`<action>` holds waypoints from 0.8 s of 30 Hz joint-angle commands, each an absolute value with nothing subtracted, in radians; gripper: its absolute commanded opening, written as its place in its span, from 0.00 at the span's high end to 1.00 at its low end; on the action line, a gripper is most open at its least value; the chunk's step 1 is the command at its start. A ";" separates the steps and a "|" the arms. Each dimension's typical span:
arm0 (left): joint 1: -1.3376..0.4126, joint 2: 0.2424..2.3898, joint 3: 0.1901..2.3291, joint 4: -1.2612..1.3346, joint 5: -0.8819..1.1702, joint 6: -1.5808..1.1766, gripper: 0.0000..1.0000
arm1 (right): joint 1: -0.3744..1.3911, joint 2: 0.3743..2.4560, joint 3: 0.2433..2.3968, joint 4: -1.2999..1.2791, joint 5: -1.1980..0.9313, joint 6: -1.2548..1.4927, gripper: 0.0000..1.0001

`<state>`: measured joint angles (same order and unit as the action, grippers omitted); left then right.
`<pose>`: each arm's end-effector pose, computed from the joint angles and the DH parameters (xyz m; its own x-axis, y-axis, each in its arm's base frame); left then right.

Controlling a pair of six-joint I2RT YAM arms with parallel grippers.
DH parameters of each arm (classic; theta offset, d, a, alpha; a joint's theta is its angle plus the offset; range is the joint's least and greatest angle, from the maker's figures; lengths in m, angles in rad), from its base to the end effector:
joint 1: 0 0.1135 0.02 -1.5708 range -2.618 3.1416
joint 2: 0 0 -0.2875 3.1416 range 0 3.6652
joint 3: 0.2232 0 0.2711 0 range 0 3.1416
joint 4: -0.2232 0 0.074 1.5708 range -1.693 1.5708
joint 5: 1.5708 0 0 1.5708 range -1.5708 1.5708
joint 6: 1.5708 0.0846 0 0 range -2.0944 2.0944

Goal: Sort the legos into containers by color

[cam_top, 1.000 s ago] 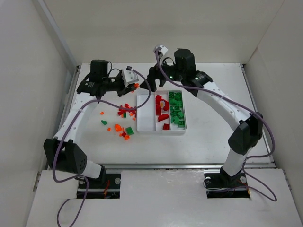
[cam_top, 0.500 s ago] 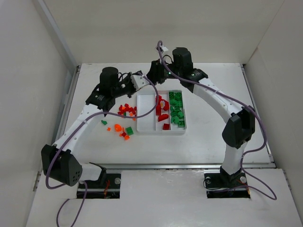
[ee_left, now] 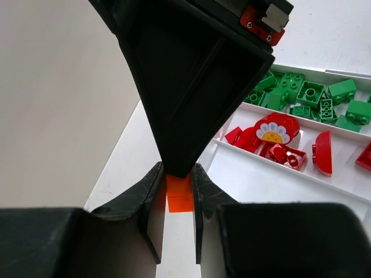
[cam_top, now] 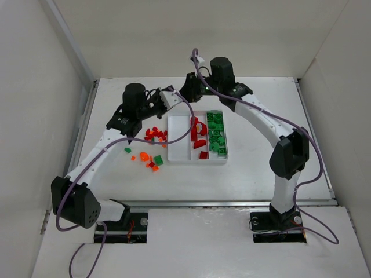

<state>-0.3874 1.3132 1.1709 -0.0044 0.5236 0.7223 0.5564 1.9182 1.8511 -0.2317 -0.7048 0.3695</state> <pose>0.3198 -0.1762 0.3919 0.4175 0.4480 -0.7905 0.6786 0.4249 0.5992 0.4109 0.3201 0.3852 -0.5683 -0.0295 -0.8223 -0.7752 0.3544 0.5230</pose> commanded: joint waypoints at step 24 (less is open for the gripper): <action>-0.426 1.261 1.080 0.158 0.428 0.640 0.71 | 0.560 1.888 1.850 -0.187 -0.715 0.379 1.00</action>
<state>-0.4301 1.3037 1.0866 0.0929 0.4377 0.6693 0.5510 1.9232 1.8297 -0.2344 -0.7063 0.3836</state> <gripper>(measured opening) 0.315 0.252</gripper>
